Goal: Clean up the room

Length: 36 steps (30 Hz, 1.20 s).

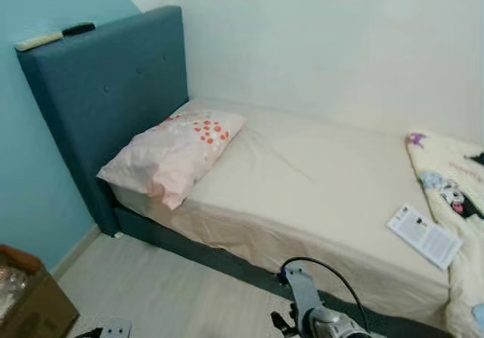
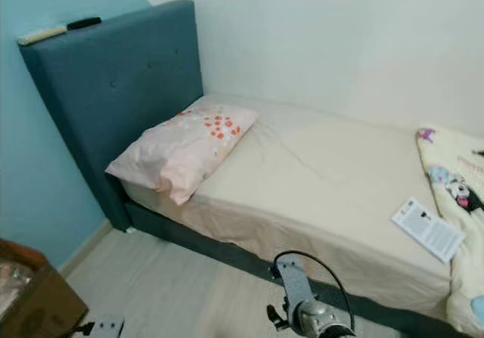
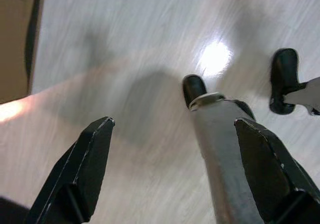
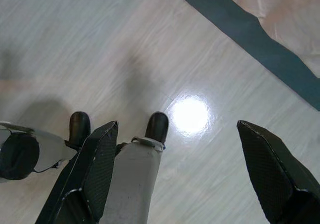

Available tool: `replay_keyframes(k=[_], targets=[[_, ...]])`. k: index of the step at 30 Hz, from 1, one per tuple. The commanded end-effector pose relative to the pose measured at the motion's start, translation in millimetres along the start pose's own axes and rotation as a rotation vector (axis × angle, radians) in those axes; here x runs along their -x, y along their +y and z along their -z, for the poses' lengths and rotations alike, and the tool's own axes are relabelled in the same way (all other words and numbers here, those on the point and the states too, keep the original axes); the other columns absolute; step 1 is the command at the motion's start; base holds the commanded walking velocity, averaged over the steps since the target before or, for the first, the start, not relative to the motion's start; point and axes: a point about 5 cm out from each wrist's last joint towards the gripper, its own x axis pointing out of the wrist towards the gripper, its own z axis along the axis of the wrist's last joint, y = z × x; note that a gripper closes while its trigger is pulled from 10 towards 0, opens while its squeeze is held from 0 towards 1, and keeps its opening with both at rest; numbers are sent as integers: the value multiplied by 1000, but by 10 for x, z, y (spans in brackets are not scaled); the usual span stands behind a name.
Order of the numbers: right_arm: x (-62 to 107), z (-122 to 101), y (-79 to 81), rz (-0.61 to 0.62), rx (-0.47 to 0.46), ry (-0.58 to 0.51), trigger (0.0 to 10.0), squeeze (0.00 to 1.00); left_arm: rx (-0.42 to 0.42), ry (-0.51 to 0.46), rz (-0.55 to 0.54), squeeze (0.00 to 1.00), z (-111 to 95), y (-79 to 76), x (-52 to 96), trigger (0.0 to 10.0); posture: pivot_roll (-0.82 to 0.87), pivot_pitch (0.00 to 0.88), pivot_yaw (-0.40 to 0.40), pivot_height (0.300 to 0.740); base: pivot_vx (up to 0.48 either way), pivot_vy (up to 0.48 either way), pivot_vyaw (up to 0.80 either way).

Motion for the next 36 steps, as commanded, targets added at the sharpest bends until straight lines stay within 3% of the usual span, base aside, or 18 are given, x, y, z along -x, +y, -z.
replay_keyframes(k=[1, 11, 36], targets=[[0, -37, -4, 3, -6, -17, 10000, 0, 3, -10, -4, 0, -40, 42, 0, 10000, -112, 0, -36, 740, 0, 0, 0], [2, -40, -11, 3, -7, -19, 10000, 0, -1, 3, 17, 0, -62, -108, -22, 10000, -114, 0, -37, 740, 0, -189, 0], [0, -34, -3, 2, -12, -20, 10000, 0, -3, 9, 26, 0, -32, -99, -16, 10000, -116, 0, -32, 740, 0, -442, 0]])
